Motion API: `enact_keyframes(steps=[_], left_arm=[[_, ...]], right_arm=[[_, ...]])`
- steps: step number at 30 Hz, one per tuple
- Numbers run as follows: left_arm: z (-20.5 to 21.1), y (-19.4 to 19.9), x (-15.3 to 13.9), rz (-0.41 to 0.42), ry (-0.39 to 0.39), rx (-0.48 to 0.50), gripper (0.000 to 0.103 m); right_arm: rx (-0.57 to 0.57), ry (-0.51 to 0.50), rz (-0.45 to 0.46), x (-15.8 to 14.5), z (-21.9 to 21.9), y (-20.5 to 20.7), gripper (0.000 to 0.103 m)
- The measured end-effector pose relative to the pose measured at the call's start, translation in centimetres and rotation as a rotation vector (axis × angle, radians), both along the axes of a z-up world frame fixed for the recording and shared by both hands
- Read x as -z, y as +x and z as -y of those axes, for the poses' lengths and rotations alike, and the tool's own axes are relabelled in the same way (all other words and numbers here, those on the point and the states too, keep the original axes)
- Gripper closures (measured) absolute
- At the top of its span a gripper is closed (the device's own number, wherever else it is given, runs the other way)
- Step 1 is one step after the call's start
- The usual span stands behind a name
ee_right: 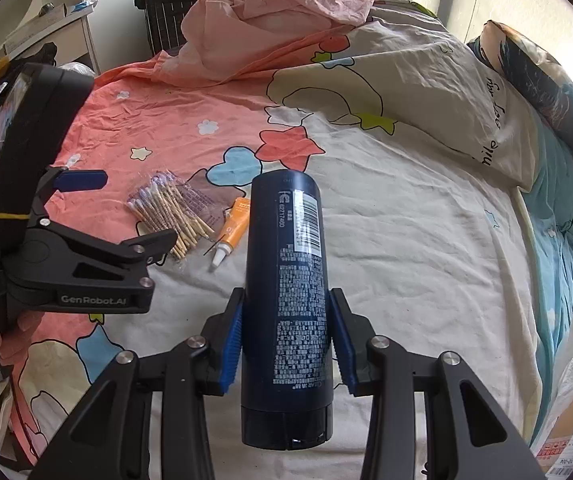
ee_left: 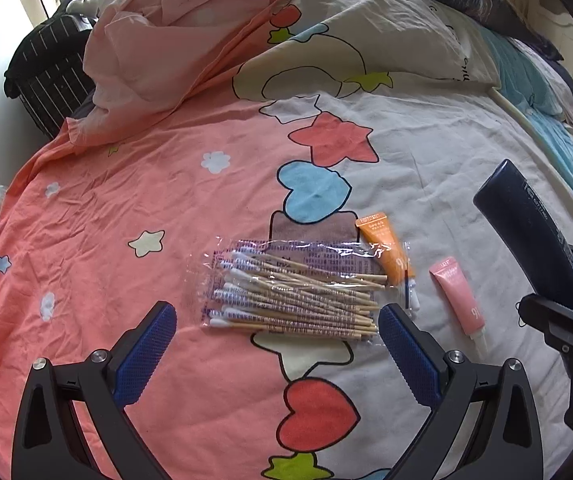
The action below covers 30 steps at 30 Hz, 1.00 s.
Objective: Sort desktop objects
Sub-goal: 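Lift the navy bottle with the right tool while the left tool moves toward the pink tube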
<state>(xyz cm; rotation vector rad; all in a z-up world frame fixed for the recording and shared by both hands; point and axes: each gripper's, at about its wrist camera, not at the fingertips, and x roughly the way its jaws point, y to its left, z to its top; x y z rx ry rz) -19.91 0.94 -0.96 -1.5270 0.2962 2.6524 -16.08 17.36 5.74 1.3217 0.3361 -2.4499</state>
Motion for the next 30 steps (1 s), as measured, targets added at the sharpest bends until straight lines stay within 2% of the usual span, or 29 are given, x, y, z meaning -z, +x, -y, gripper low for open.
enact_keyframes(steps=[4,15,21,25,30], left_arm=[[-0.2,-0.9,0.3,0.008,-0.004,-0.008,0.000],[0.4,-2.8,1.9,0.058,-0.005,-0.104,0.000],[0.2,-2.9,2.5,0.051,-0.007,-0.092,0.000],[0.7,-3.0,2.8,0.045,0.047,-0.108,0.000],[0.4,-2.8,2.8,0.033,0.033,-0.106,0.000]], right_arm=[[-0.014,0.013,0.000,-0.1,0.4,-0.1,0.066],[-0.024,0.011,0.000,-0.1,0.4,-0.5,0.066],[-0.030,0.007,0.000,0.0,0.5,-0.2,0.066],[-0.033,0.004,0.003,0.1,0.5,-0.1,0.066],[-0.032,0.003,0.001,0.0,0.5,-0.1,0.066]])
